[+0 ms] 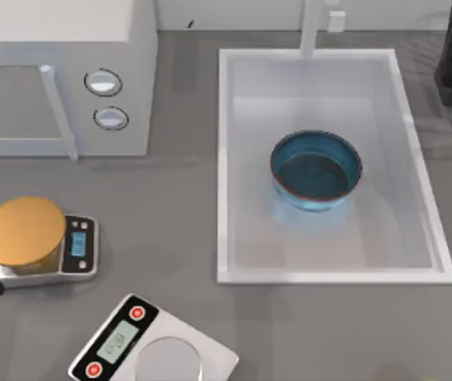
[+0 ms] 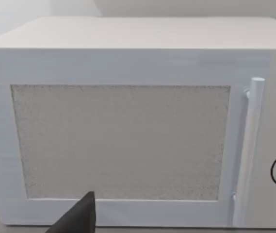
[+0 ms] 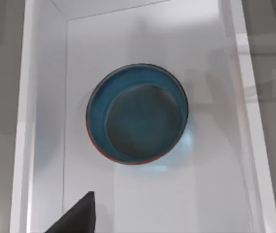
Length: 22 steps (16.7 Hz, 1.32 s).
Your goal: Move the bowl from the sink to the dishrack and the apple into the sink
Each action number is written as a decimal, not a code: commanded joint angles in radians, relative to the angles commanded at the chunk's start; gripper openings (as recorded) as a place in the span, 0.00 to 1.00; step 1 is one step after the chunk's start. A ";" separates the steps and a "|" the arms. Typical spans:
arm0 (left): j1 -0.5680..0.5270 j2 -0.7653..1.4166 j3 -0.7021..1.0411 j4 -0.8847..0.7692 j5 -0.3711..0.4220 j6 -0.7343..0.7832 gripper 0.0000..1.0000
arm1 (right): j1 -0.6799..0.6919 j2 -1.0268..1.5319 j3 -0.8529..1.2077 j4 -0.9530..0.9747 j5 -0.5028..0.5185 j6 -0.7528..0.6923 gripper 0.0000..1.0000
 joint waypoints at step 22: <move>0.000 0.000 0.000 0.000 0.000 0.000 1.00 | 0.249 1.382 1.293 -0.486 0.083 0.119 1.00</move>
